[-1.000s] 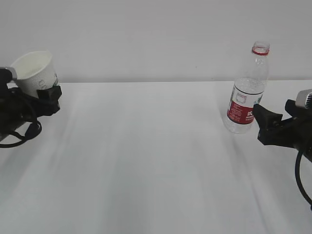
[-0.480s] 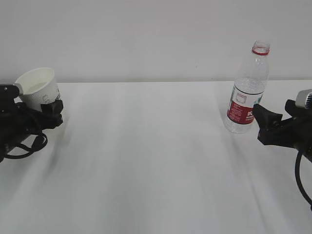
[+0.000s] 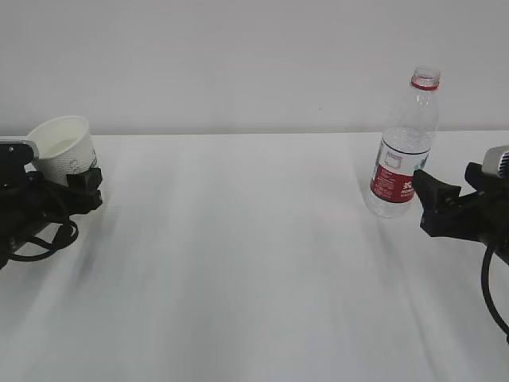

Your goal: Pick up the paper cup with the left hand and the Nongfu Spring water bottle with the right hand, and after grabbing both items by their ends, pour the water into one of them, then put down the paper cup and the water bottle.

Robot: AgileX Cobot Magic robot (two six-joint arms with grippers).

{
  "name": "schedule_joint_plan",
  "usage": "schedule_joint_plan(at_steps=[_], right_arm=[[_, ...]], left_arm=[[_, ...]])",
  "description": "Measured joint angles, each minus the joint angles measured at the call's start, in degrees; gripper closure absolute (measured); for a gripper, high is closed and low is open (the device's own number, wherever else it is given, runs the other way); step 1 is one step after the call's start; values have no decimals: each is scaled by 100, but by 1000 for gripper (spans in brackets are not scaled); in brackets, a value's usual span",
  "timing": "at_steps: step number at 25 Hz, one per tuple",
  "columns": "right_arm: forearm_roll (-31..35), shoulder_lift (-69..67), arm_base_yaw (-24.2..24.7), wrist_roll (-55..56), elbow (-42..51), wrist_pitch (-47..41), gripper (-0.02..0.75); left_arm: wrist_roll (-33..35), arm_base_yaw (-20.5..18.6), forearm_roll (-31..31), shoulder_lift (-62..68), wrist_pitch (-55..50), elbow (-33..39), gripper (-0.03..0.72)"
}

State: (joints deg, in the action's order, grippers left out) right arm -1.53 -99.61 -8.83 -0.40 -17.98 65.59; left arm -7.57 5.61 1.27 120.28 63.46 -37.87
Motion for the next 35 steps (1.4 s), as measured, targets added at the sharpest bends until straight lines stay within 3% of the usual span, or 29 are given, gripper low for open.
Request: schedule_joint_plan(at_steps=[24, 26, 31, 35], right_arm=[[0, 0, 0, 0, 0, 0, 148], [0, 0, 0, 0, 0, 0, 148], [0, 0, 0, 0, 0, 0, 148], [0, 0, 0, 0, 0, 0, 148]], left_arm=[[46, 0, -172, 604, 449, -82, 204], [46, 0, -172, 604, 449, -82, 178], [46, 0, -127, 617, 326, -82, 23], [46, 0, -127, 573, 274, -8, 1]])
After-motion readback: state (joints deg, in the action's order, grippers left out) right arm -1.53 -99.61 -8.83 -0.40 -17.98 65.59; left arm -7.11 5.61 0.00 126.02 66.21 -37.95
